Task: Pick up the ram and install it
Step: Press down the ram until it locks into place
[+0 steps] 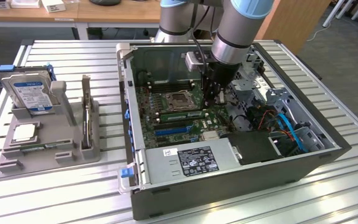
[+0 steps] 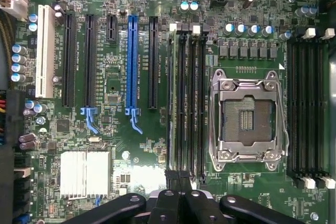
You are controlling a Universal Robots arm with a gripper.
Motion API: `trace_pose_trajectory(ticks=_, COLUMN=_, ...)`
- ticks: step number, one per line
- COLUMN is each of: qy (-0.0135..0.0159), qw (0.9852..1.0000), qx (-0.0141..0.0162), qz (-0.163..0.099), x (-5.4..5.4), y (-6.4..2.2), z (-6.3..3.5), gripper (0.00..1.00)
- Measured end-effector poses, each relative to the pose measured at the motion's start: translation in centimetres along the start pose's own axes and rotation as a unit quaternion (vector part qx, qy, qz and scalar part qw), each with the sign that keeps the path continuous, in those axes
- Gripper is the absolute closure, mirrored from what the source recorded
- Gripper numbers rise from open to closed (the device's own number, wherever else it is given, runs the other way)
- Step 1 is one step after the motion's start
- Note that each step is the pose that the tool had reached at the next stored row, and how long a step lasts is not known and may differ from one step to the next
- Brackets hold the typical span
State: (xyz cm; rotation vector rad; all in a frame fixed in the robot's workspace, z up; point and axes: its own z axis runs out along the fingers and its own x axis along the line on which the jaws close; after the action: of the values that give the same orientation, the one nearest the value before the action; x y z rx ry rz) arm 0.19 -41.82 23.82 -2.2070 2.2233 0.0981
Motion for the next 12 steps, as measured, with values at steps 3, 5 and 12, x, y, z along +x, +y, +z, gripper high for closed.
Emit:
trace_pose_trajectory(ticks=3, qy=-0.0001, qw=1.0000, qx=0.0001, qz=0.000, x=0.00, y=-0.06, z=0.05, gripper=0.89)
trace_pose_trajectory(ticks=5, qy=0.0000, qw=1.0000, qx=0.0000, qz=0.000, x=0.00, y=-0.33, z=0.08, gripper=0.89)
trace_pose_trajectory(ticks=12, qy=-0.0001, qw=1.0000, qx=0.0001, qz=0.000, x=-0.21, y=-0.37, z=0.63, gripper=0.89)
